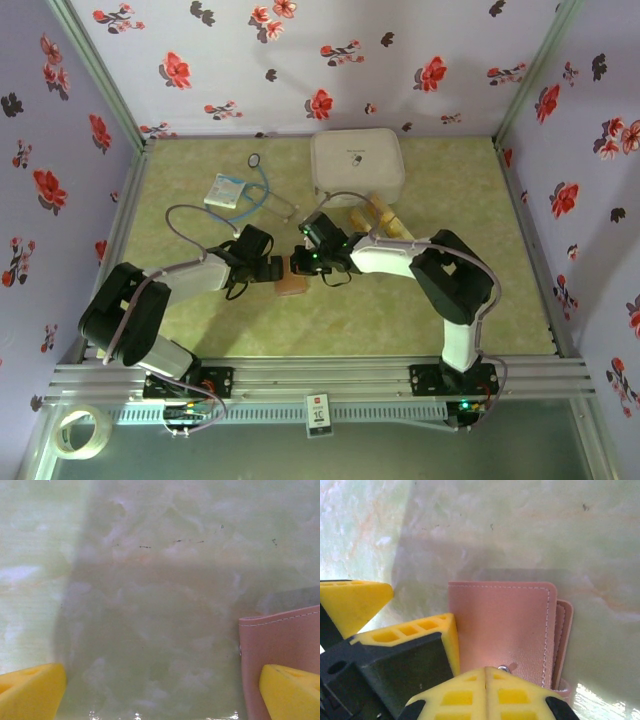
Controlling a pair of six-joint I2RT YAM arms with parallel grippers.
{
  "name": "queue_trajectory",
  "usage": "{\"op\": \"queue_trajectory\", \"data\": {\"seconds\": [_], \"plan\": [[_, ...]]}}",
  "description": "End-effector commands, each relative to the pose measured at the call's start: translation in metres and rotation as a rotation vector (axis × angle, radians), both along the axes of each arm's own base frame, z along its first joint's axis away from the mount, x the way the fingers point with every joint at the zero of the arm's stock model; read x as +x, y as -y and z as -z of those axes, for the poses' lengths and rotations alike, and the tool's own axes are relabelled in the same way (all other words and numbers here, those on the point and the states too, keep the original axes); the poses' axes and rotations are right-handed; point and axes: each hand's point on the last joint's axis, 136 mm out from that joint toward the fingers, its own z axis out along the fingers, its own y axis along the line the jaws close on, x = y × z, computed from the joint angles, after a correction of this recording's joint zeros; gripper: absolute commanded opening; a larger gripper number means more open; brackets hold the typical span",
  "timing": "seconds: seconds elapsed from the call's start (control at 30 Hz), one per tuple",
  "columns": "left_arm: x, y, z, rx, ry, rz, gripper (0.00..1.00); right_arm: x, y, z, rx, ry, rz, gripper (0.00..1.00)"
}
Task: Put the credit cards into the card holder
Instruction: Close the button at the bottom-center of the table.
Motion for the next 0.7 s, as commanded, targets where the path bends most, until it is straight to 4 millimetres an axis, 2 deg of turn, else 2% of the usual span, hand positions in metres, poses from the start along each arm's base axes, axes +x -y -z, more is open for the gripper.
{"op": "queue_trajectory", "data": {"seconds": [0.0,0.33,0.67], "plan": [[-0.011,-0.012,0.015,0.055,-0.056,-0.02,1.0,0.005,-0.001,-0.01,-0.003,0.014,-0.005,0.0],[-0.011,-0.01,0.016,0.054,-0.056,-0.015,1.0,0.008,-0.007,0.007,-0.01,-0.013,-0.004,0.0],[-0.011,-0.01,0.017,0.054,-0.056,-0.017,1.0,0.007,-0.004,0.024,-0.036,-0.035,-0.002,0.0]]}}
